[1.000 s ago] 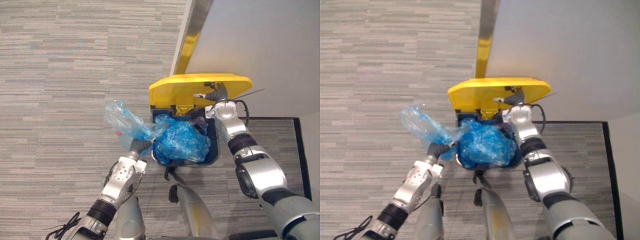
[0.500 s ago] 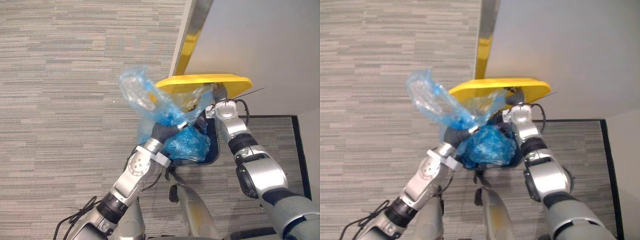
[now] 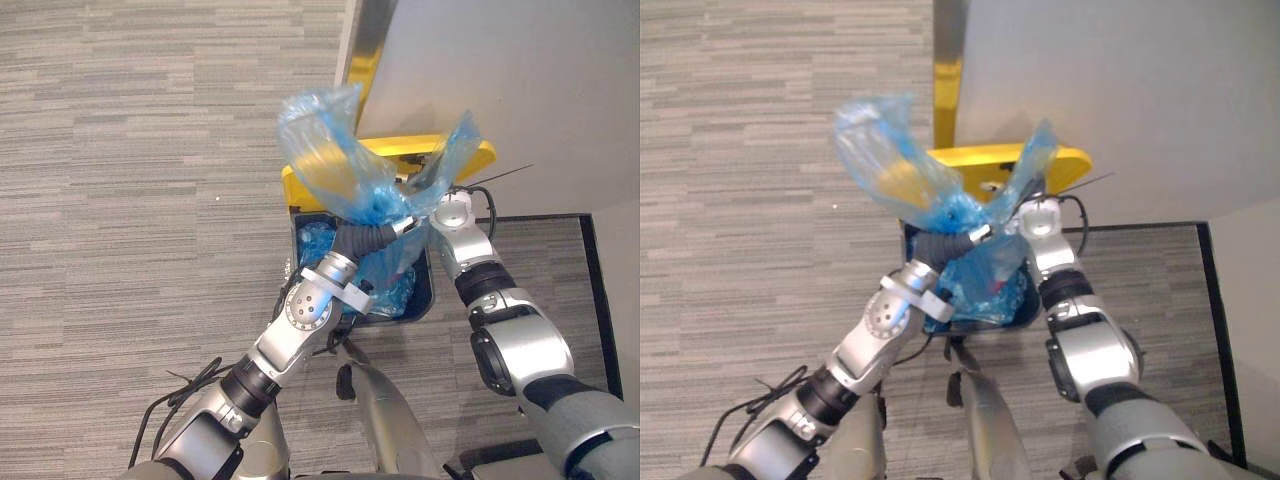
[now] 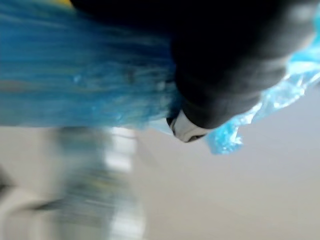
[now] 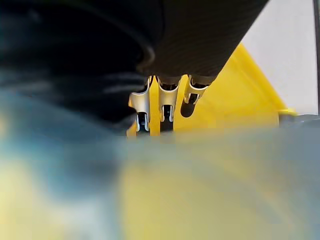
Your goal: Gather rubbish on tea table into small bin, then transfer packed bag to large trash can.
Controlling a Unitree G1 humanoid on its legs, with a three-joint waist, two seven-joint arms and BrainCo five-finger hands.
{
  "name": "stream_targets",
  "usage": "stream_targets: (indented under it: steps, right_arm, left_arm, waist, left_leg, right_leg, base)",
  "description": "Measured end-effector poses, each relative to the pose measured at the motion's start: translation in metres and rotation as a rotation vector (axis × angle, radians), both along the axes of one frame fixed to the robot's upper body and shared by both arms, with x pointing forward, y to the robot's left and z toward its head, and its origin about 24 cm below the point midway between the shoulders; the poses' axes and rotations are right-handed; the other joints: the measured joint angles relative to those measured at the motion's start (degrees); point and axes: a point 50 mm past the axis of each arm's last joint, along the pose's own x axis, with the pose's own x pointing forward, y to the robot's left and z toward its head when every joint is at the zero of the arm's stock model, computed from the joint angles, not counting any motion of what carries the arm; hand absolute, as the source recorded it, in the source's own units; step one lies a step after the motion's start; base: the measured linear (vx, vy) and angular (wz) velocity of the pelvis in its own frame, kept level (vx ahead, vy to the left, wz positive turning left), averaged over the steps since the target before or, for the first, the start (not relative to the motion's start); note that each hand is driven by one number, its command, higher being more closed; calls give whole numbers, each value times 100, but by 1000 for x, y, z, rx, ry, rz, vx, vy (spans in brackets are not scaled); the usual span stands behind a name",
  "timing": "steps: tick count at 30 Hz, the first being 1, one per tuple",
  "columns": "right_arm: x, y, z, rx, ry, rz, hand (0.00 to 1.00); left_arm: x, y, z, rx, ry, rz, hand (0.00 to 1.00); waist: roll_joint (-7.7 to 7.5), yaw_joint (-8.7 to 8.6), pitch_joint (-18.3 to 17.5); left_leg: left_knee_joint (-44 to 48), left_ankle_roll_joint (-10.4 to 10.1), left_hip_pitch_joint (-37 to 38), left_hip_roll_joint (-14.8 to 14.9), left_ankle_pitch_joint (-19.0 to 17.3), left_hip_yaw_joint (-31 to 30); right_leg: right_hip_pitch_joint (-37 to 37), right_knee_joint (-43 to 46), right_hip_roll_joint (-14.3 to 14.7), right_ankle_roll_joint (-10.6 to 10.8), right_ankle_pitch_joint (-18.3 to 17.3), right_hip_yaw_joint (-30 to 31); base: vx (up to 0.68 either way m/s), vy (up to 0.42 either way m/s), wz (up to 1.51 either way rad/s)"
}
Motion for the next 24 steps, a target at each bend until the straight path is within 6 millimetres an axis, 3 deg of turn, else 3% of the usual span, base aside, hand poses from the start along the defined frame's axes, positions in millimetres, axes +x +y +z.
stream_targets:
  steps: [2, 7, 13, 18, 19, 24]
  right_arm:
    - [0, 0, 2, -1, -9, 3, 0]
    - [-1, 5, 10, -6, -39, 16, 0]
    - [-2, 18, 39, -11, -139, 40, 0]
    - [-6, 36, 48, -29, -182, 90, 0]
    - [-6, 38, 49, -28, -186, 97, 0]
    - [-13, 54, 58, -32, -240, 148, 0]
  left_arm:
    - [10, 3, -23, 117, 67, 40, 100]
    - [30, 9, -35, 271, 81, 98, 100]
    - [43, 24, -57, 433, 134, 172, 100]
    - [55, 58, -81, 549, 237, 337, 100]
    - [56, 62, -82, 555, 243, 355, 0]
    - [62, 80, -94, 757, 282, 482, 0]
  waist:
    - [-9, -44, 5]
    - [-72, -42, 69]
    - [-80, -33, 203]
    - [-70, -117, 218]
    - [-70, -128, 218]
    - [-68, -166, 219]
  left_leg:
    - [104, -24, -101, 45, -28, 22]
    - [521, -11, -501, 115, -183, 28]
    - [958, 45, -1012, 173, -363, 187]
    - [1001, 39, -1094, 255, -381, 278]
    - [1001, 39, -1096, 263, -381, 301]
    - [1005, 37, -1162, 278, -383, 340]
  right_leg:
    - [-77, 62, 4, -34, 26, -30]
    - [-333, 171, 1, -38, 28, -37]
    - [-778, 309, -8, -21, 46, 58]
    - [-881, 364, 5, -77, 90, 38]
    - [-889, 367, 5, -77, 90, 40]
    - [-1007, 457, 2, -101, 64, 53]
  base:
    - [57, 24, -1]
    - [-2, 18, -2]
    - [-34, 26, -12]
    - [32, 6, -4]
    - [27, 7, -4]
    - [24, 4, -2]
